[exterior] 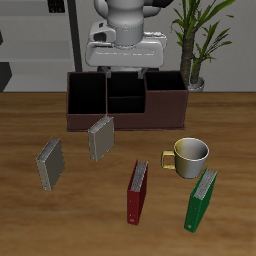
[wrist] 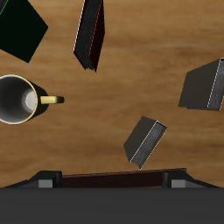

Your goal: Place the red book into the back desk caddy's right compartment

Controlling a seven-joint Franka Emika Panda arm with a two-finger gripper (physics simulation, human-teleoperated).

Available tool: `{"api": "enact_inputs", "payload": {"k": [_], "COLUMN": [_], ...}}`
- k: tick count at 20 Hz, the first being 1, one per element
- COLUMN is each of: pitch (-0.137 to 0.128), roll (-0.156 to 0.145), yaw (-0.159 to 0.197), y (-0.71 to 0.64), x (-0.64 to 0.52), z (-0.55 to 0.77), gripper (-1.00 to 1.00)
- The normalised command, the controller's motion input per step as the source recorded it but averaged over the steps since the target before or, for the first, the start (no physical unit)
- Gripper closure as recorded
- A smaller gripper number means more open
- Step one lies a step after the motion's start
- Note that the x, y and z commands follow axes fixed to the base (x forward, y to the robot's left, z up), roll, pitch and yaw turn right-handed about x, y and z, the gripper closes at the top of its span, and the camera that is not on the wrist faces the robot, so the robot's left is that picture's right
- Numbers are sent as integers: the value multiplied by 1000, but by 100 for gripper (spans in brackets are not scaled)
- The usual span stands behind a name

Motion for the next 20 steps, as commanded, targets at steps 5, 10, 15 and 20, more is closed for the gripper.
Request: {"api": "enact_inputs", "payload": {"k": [5, 10, 15, 20], "pitch": [-30, -2, -12, -5], "roll": [-9, -36, -35, -36], "yaw": [70, -1, 2, -11], "y": [15, -212, -236, -166], "x": [100, 224, 240, 383], "z": [17, 38, 21, -6], "gripper": [-100, -100, -100, -100]}}
